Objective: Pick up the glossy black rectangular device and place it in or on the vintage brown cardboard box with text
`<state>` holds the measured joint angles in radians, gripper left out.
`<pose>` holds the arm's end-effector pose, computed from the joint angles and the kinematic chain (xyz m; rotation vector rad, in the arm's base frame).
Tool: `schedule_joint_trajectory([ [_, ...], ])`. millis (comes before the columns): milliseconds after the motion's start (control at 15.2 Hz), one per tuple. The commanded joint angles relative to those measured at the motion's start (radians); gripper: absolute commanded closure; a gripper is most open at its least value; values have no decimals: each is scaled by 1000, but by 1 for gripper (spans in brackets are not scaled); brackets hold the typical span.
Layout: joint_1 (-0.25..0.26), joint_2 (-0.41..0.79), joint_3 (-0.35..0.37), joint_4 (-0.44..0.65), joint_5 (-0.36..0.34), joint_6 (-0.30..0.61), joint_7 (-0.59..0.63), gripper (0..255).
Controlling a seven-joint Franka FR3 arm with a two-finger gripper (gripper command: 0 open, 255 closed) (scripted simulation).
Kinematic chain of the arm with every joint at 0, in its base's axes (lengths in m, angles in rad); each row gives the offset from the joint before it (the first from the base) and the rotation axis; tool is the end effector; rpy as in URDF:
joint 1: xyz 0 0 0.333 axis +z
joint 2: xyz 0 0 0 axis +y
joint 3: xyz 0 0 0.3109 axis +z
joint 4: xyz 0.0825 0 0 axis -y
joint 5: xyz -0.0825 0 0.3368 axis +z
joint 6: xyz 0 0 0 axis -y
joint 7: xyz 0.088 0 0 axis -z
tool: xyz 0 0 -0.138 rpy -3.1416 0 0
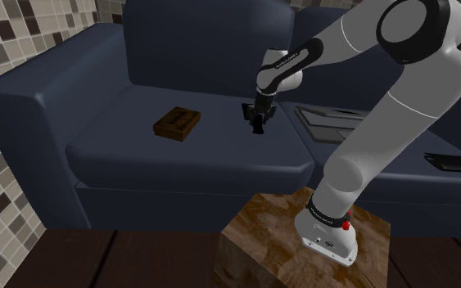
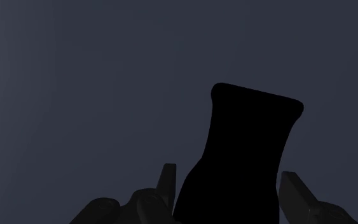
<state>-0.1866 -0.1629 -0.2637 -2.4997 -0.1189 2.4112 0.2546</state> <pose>0.3854 -0.1888 0.3457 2.9471 -0.9395 0.1027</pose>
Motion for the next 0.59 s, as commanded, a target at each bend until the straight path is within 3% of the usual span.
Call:
schedule_joint_trajectory([
  [0,0,-18,3,10,-3,-28,3,255],
  [528,-1,-84,12,64,-10,-147,8,255],
])
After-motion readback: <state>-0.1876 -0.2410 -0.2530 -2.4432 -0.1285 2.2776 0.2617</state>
